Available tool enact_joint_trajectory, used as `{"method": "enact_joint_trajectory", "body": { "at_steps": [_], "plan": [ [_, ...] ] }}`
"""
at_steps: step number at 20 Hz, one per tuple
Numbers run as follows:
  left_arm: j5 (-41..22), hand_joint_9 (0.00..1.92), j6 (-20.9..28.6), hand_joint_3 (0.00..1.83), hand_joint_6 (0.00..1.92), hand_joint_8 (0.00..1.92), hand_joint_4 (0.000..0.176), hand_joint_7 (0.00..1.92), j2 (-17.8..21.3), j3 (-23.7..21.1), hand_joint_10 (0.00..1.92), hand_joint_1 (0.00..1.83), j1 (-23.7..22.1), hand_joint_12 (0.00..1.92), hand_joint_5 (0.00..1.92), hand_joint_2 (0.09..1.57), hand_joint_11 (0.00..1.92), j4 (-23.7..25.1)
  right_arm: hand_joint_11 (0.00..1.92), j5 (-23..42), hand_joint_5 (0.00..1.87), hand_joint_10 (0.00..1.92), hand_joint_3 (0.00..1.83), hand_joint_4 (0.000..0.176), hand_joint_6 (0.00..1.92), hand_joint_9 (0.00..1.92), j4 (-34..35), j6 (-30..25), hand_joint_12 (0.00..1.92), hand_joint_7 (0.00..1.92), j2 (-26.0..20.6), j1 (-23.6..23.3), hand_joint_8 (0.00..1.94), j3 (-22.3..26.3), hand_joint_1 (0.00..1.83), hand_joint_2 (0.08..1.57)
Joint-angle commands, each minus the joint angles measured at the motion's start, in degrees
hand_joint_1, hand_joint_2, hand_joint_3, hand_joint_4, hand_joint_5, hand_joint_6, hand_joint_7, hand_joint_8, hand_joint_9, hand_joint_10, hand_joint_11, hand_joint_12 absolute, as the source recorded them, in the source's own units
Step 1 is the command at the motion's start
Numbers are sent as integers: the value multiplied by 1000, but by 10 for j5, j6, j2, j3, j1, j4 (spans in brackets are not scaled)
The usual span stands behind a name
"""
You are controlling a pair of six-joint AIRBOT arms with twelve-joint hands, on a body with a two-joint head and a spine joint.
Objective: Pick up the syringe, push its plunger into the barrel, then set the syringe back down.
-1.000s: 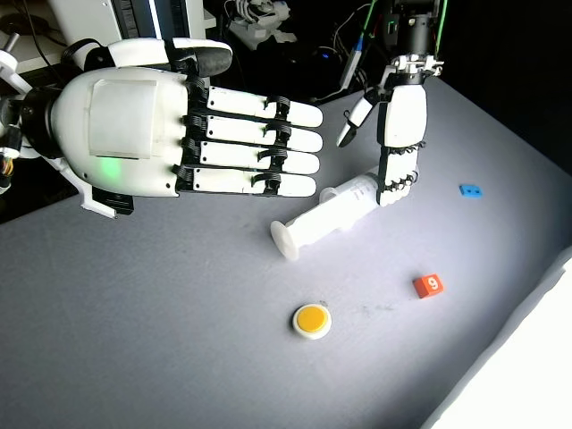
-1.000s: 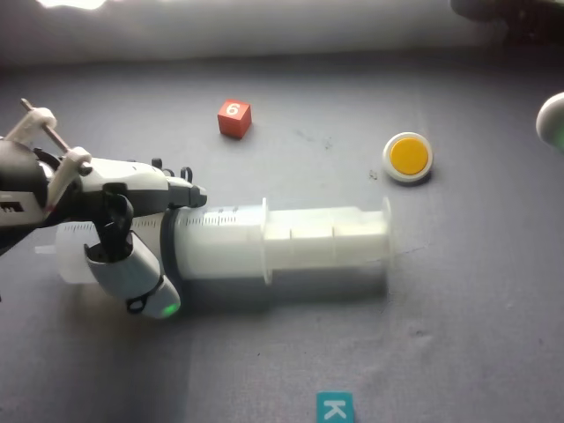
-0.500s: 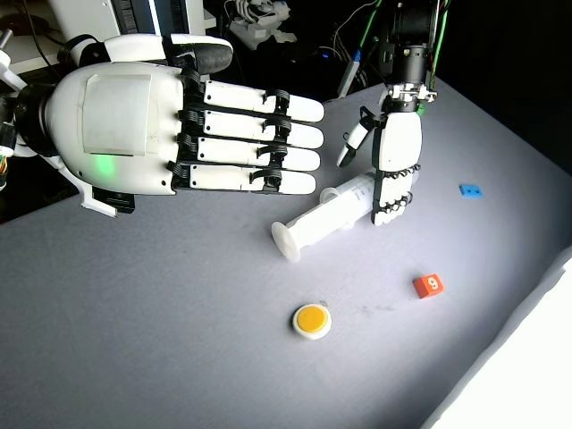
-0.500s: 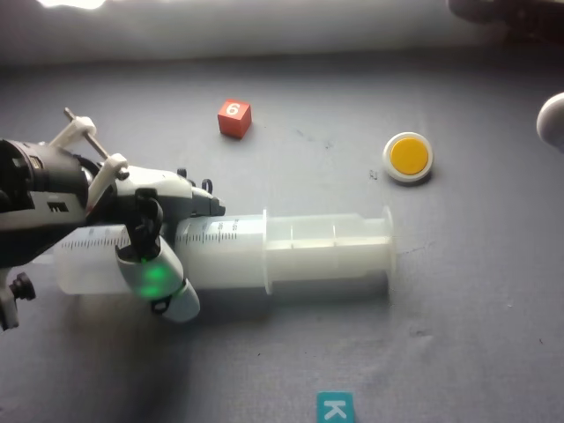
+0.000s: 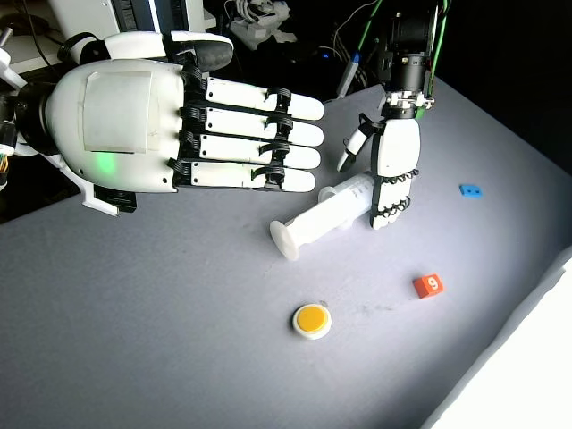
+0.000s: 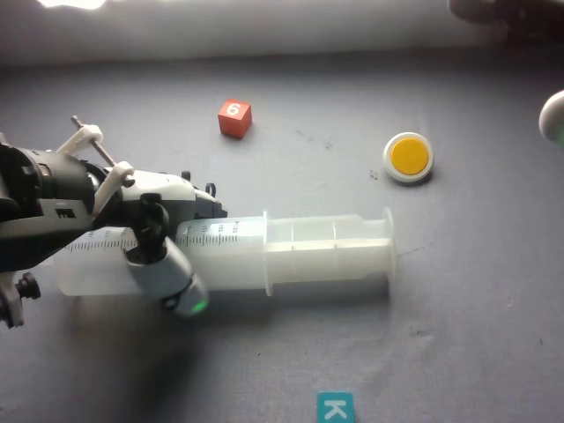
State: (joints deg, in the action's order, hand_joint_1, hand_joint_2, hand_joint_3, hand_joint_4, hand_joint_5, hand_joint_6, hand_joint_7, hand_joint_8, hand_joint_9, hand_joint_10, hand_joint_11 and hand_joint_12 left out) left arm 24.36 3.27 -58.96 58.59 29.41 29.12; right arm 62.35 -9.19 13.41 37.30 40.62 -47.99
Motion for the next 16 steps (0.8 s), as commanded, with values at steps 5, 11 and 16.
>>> {"method": "enact_joint_trajectory", "body": {
  "at_steps": [5, 11, 16],
  "plan": [
    [-33, 795, 3, 0, 1201, 982, 0, 910, -16, 18, 1370, 1349, 10, 1539, 839, 1166, 533, -4, 0, 72, 194, 0, 0, 0, 1, 156, 18, -4, 322, 185, -2, -8, 2, 0, 0, 1167],
    [-35, 800, 3, 3, 1315, 1082, 0, 850, 2, 6, 1461, 1349, -6, 1634, 738, 1190, 577, -4, 0, 73, 169, 2, 3, 0, 2, 128, 18, -4, 279, 149, -2, -8, 1, 0, 0, 1194],
    [-38, 804, 3, 0, 1305, 1056, 0, 862, 26, -9, 1451, 1351, -42, 1622, 749, 1186, 585, -17, 0, 76, 128, 8, 1, 0, 5, 87, 24, -4, 153, 108, 0, -8, 10, 1, 0, 1193]
  ]
}}
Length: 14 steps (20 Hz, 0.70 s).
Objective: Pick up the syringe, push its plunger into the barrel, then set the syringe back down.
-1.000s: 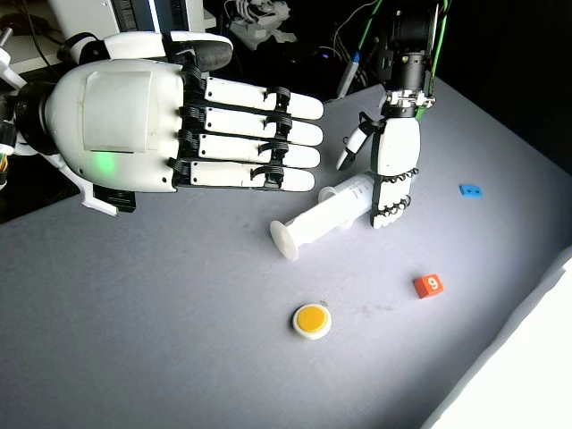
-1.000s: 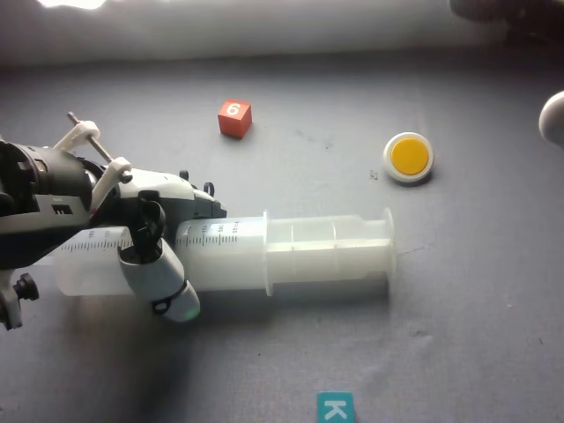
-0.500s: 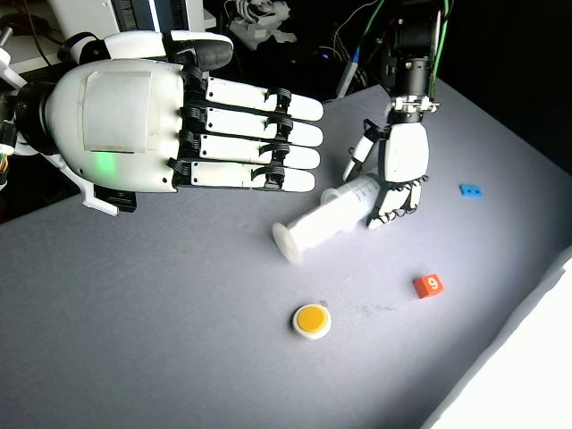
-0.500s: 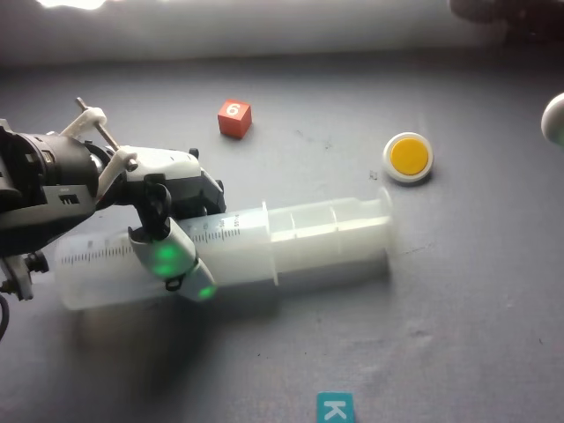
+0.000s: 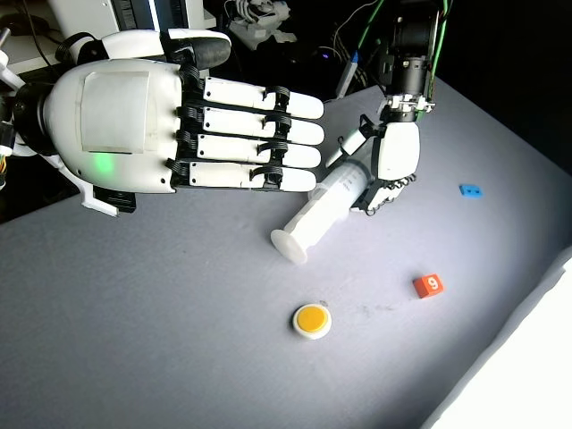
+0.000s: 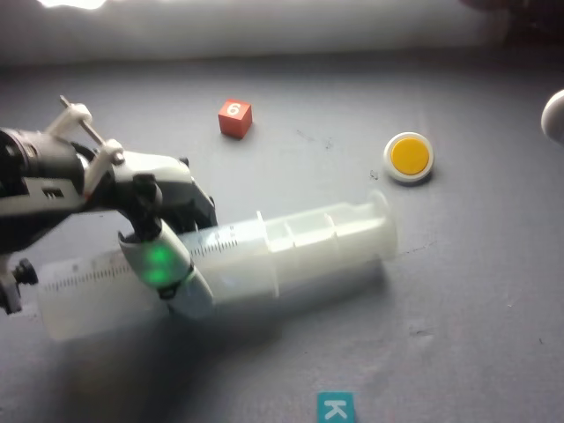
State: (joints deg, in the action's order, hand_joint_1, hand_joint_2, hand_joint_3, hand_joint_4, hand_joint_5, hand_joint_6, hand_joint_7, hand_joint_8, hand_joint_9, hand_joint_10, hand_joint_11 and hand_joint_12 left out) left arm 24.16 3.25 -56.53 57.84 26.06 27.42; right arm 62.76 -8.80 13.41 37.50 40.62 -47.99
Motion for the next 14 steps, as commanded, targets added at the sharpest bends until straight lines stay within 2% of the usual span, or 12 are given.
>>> {"method": "enact_joint_trajectory", "body": {
  "at_steps": [1, 2, 5, 6, 10, 11, 14],
  "plan": [
    [-36, 804, 4, 0, 1305, 1056, 0, 862, 8, -6, 1451, 1351, -16, 1622, 749, 1186, 585, -9, 0, 71, 128, 8, 1, 0, 5, 87, 26, -4, 153, 108, 0, -8, 10, 1, 0, 1193],
    [-36, 784, 4, 1, 1326, 1062, 0, 842, 13, -10, 1458, 1347, -25, 1610, 760, 1191, 566, -13, 0, 71, 141, 6, 0, 0, 6, 94, 33, -4, 176, 123, 1, -8, 8, 1, 0, 1194],
    [-47, 766, 4, 1, 1323, 1105, 0, 818, 37, -29, 1493, 1344, -54, 1670, 758, 1199, 543, -34, 0, 71, 117, 2, 0, 0, 1, 55, 54, -12, 68, 90, 8, -11, 2, 1, 0, 1188],
    [-49, 769, 4, 0, 1302, 1087, 0, 822, 47, -38, 1483, 1345, -64, 1665, 781, 1195, 538, -41, 0, 71, 24, 0, 0, 0, 0, 1, 61, -17, 2, 3, 11, -11, 0, 1, 0, 1148],
    [-64, 742, 4, 1, 1347, 1147, 0, 788, 63, -54, 1516, 1339, -103, 1684, 752, 1211, 534, -77, 0, 70, 0, 0, 0, 0, 0, 0, 143, -47, 0, 0, 28, -26, 0, 10, 0, 1060],
    [-68, 758, 4, 0, 1302, 1104, 0, 826, 67, -56, 1496, 1344, -117, 1675, 772, 1199, 541, -89, 0, 70, 0, 0, 0, 0, 0, 0, 179, -70, 0, 0, 38, -40, 0, 13, 0, 1040],
    [-83, 782, 4, 0, 1249, 1055, 0, 866, 71, -56, 1455, 1351, -140, 1651, 807, 1180, 560, -104, 0, 73, 0, 0, 0, 0, 0, 0, 220, -98, 0, 0, 60, -46, 0, 15, 0, 998]
  ]
}}
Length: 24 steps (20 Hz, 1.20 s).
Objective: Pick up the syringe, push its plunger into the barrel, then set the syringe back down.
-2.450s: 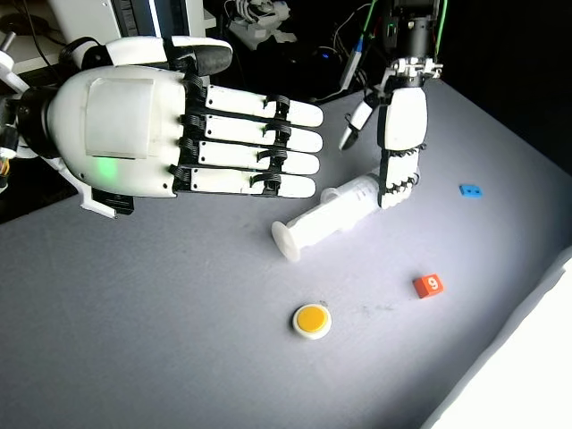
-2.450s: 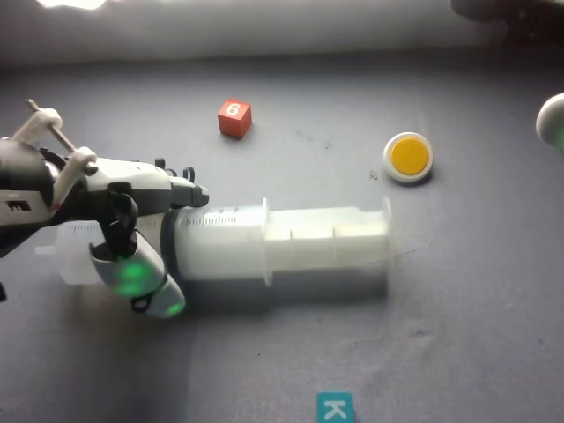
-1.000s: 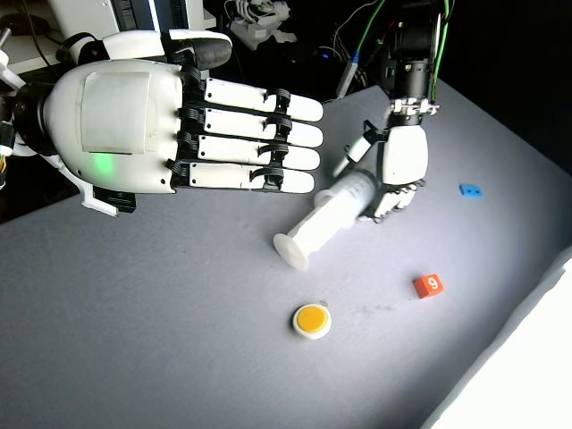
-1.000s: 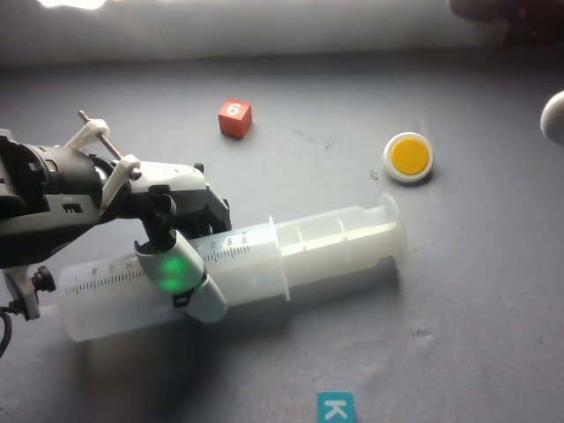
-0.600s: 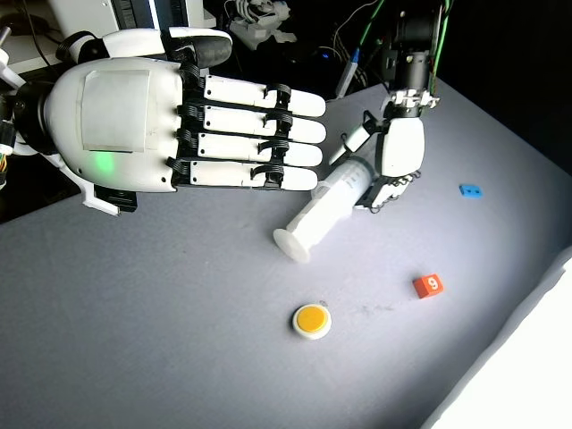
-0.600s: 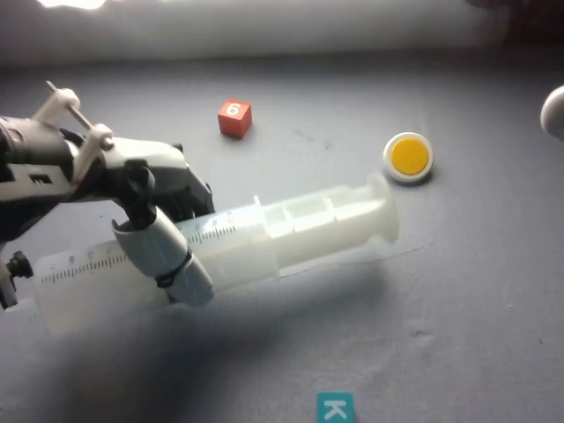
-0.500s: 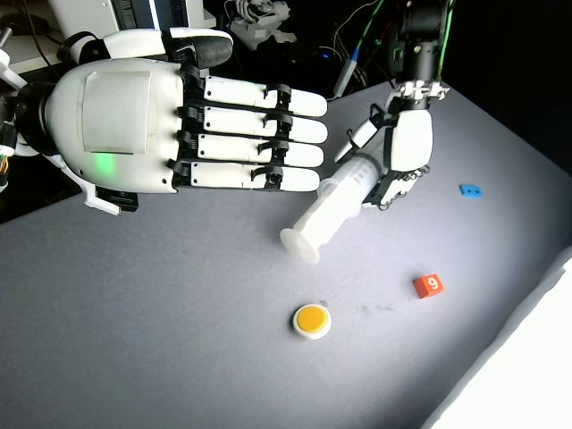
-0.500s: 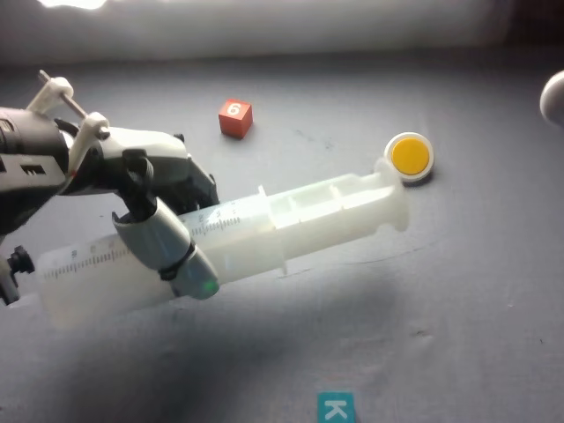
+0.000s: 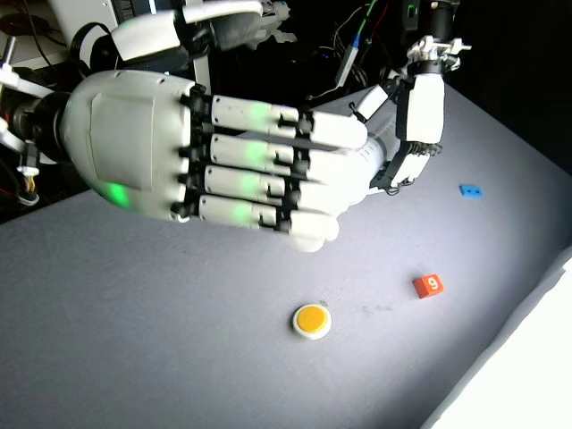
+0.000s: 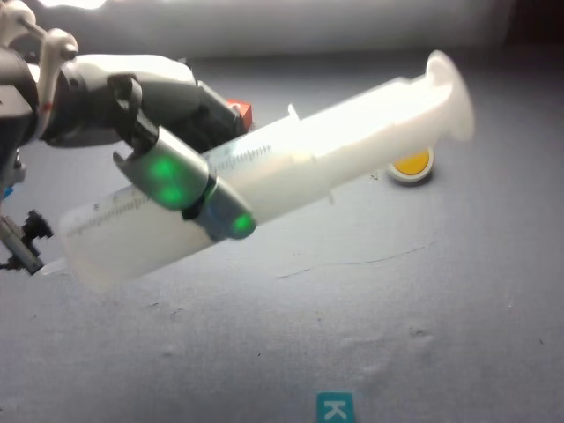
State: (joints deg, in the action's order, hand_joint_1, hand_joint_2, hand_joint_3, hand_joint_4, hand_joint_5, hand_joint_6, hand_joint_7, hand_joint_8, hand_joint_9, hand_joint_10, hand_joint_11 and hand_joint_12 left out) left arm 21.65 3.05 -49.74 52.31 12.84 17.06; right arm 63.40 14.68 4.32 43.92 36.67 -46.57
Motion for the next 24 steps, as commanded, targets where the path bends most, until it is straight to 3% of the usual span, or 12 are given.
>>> {"method": "enact_joint_trajectory", "body": {
  "at_steps": [1, 4, 17, 24],
  "plan": [
    [-63, 765, 6, 3, 1306, 1089, 0, 840, 5, -1, 1482, 1346, -14, 1647, 769, 1193, 547, -3, 0, 64, 0, 0, 0, 0, 0, 0, 2, -9, 0, 0, 5, -5, 0, 2, 0, 987],
    [-71, 774, 6, 0, 1277, 1049, 0, 866, 8, 2, 1465, 1350, -24, 1626, 785, 1185, 533, -9, 0, 43, 0, 0, 0, 0, 0, 0, 42, -17, 0, 0, 15, -5, 0, 7, 0, 990],
    [-85, 706, 6, 1, 1338, 1109, 0, 810, 3, 7, 1515, 1339, -45, 1630, 774, 1209, 467, -13, 0, 38, 5, 0, 0, 0, 2, 0, 16, 8, 0, 0, 46, 20, 0, 10, 0, 998],
    [-85, 707, 6, 2, 1293, 1114, 0, 830, 1, 3, 1497, 1342, -50, 1607, 798, 1198, 469, 3, 0, 19, 8, 0, 0, 0, 3, 0, 10, 51, 0, 0, 105, 36, 0, 35, 0, 1009]
  ]
}}
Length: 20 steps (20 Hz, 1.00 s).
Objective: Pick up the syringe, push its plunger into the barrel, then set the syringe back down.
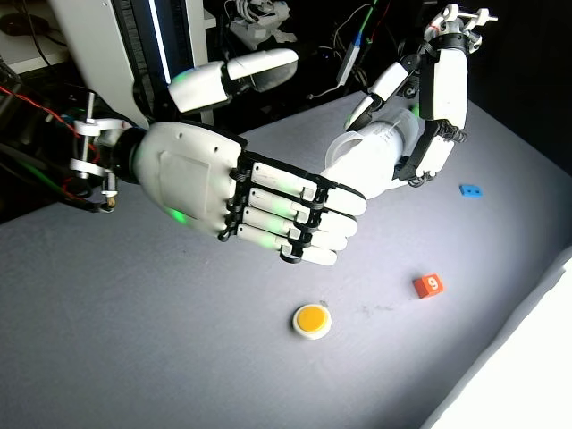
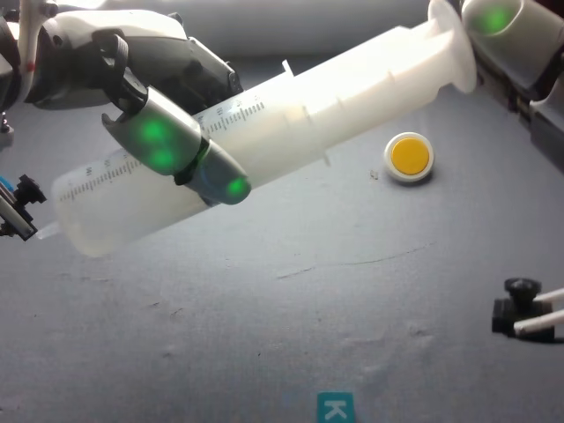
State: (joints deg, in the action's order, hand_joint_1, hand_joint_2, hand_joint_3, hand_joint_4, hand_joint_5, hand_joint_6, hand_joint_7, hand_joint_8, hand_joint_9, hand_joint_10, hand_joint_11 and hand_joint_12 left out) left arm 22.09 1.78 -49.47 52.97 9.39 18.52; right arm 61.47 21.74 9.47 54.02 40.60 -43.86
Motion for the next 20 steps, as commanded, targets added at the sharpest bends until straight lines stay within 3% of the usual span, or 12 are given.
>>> {"method": "enact_joint_trajectory", "body": {
  "at_steps": [1, 9, 20],
  "plan": [
    [-89, 707, 19, 2, 1293, 1114, 0, 830, -2, -4, 1497, 1342, -15, 1607, 798, 1198, 469, -12, 0, 36, 8, 0, 0, 0, 3, 0, -61, 4, 0, 0, 7, -1, 0, 13, 0, 1009],
    [-88, 708, 19, 1, 1294, 1117, 0, 809, -2, -5, 1477, 1341, -15, 1542, 815, 1199, 467, -12, 0, 21, 20, 0, 0, 0, 5, 0, -65, 51, 0, 0, 55, 12, 0, 56, 0, 1013],
    [-87, 738, 19, 0, 1288, 1095, 0, 834, -3, -4, 1429, 1345, -15, 1490, 818, 1190, 512, -12, 0, -24, 13, 0, 0, 0, 2, 0, -49, 96, 0, 0, 145, 5, 0, 63, 0, 1018]
  ]
}}
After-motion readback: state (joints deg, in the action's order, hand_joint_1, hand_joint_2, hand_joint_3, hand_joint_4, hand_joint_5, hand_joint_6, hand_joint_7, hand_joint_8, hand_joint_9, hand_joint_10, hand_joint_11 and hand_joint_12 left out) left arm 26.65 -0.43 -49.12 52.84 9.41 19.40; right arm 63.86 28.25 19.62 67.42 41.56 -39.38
